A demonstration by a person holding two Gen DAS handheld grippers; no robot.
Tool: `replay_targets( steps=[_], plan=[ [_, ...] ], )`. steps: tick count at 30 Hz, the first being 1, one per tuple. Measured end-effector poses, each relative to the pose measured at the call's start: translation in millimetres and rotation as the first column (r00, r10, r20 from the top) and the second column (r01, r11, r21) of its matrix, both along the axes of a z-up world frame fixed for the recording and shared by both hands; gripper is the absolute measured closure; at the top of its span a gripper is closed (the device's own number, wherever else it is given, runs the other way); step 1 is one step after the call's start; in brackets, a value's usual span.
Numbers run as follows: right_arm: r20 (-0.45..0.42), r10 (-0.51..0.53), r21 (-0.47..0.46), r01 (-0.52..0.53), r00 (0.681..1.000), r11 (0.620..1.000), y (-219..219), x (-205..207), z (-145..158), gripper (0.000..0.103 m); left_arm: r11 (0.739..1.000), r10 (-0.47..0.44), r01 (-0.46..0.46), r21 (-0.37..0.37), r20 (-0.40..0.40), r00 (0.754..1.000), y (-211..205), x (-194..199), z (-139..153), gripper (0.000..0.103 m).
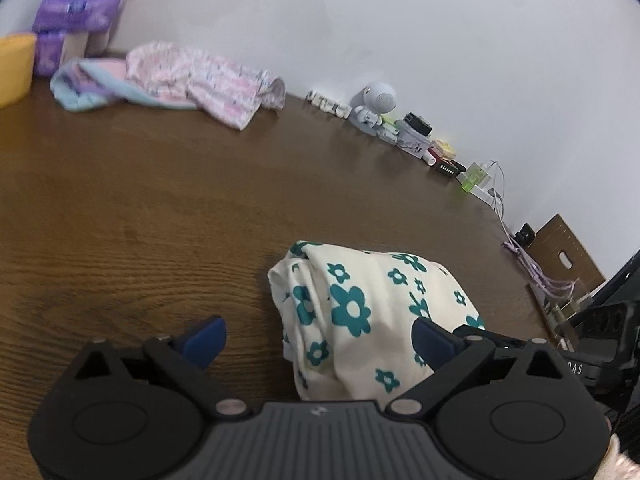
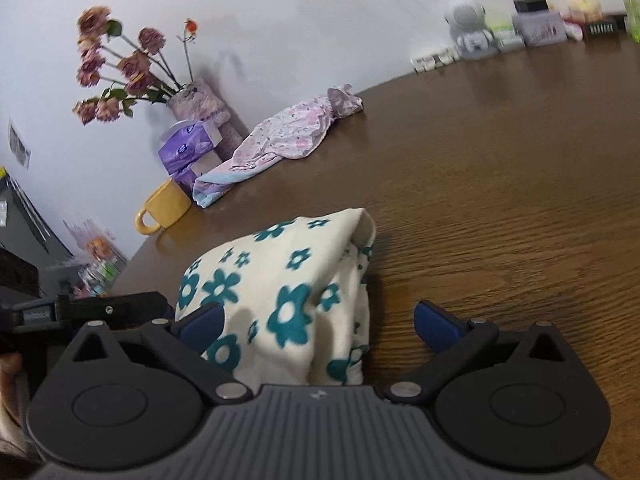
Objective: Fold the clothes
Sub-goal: 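Carry the bundle with both grippers toward the wall beside the pink garment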
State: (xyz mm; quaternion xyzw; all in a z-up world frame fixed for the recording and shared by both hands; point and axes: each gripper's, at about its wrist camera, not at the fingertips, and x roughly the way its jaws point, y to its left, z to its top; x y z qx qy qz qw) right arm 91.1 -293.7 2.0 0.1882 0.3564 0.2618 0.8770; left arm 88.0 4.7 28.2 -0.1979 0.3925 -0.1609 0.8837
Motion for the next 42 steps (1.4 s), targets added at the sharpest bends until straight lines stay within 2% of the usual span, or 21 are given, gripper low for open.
replay_targets(
  steps=[4,7,11,12,13,15,16,20,21,26,31,37,42],
  plan=[
    [-0.033,0.031,0.031,-0.03,0.999,0.999,0.2,12.8,-4.6,0.0,0.997,-0.021,0.016,-0.07,-0.073,0.997,0.3,19.4,-10.0,0.004],
    [-0.039,0.05,0.045,-0.048,0.998,0.998,4.4,20.0,-4.8,0.0,0.995,-0.033,0.025,-0.099,-0.08,0.996,-2.2,29.6,-13.9,0.004],
    [-0.056,0.066,0.129,-0.058,0.996,0.99,2.0,26.8,-9.9,0.001,0.99,-0.055,0.045,-0.136,-0.069,0.996,-6.3,39.4,-19.1,0.006],
    [-0.06,0.067,0.151,-0.057,0.996,0.987,1.2,28.3,-11.3,0.001,0.988,-0.061,0.051,-0.143,-0.07,0.996,-7.6,40.6,-20.2,0.014],
    [-0.062,0.075,0.159,-0.064,0.995,0.985,1.8,28.8,-11.8,0.001,0.987,-0.067,0.055,-0.152,-0.072,0.995,-8.2,41.7,-21.7,0.027],
    [-0.065,0.092,0.174,-0.079,0.994,0.982,2.9,29.8,-12.8,0.003,0.983,-0.073,0.059,-0.176,-0.076,0.994,-5.9,41.3,-25.3,0.031],
    [-0.073,0.107,0.191,-0.091,0.992,0.977,3.1,29.8,-14.3,0.01,0.98,-0.075,0.06,-0.189,-0.076,0.994,-4.3,40.6,-27.0,0.037],
    [-0.114,0.101,0.232,-0.073,0.988,0.97,-6.3,30.9,-22.9,0.05,0.966,-0.08,0.058,-0.253,-0.078,0.994,3.6,36.6,-35.3,0.048],
    [-0.12,0.1,0.24,-0.069,0.988,0.968,-9.0,30.9,-24.6,0.051,0.962,-0.081,0.057,-0.267,-0.077,0.994,4.9,35.3,-37.3,0.049],
    [-0.127,0.096,0.281,-0.057,0.987,0.958,-8.7,27.3,-26.0,0.061,0.966,-0.069,0.053,-0.255,-0.055,0.996,2.1,29.7,-34.5,0.055],
    [-0.09,0.091,0.27,-0.064,0.992,0.961,-5.7,21.5,-12.9,0.063,0.973,-0.067,0.066,-0.223,0.002,0.998,-1.9,21.6,-16.8,0.055],
    [-0.001,0.081,0.24,-0.079,0.997,0.967,-1.2,11.3,22.0,0.063,0.976,-0.063,0.08,-0.203,0.089,0.994,-3.2,8.2,16.8,0.055],
    [0.09,0.068,0.21,-0.086,0.994,0.974,2.7,4.3,59.2,0.063,0.98,-0.062,0.092,-0.177,0.166,0.984,-4.8,4.7,56.2,0.055]
  ],
)
